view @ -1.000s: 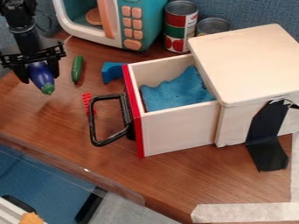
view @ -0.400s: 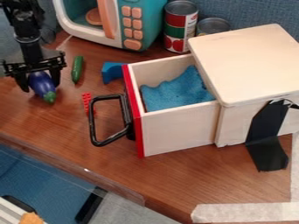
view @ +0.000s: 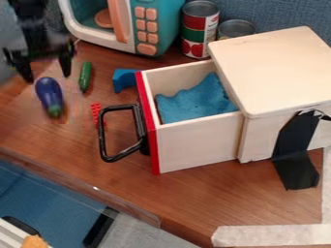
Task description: Take the eggplant out of the drawer and put it on the left side of the table
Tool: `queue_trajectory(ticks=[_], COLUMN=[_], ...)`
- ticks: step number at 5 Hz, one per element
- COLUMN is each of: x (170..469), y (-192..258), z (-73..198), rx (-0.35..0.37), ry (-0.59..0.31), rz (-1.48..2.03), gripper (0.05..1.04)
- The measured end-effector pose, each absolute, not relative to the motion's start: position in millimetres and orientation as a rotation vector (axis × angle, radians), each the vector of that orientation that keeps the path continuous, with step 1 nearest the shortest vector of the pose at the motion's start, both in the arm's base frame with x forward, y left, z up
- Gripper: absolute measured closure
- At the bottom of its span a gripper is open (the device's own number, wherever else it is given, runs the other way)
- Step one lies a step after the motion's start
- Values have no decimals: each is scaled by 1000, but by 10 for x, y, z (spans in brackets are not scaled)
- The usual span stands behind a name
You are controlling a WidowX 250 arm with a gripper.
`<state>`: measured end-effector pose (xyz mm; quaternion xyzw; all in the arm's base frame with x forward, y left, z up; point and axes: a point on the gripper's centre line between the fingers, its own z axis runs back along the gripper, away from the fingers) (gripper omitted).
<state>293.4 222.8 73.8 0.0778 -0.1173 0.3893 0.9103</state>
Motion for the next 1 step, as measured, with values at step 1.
queue_trajectory(ticks=[1], x=[2963], y=[2082], z=[1033], rx=[120], ry=[-265], rz=[776], gripper=[85])
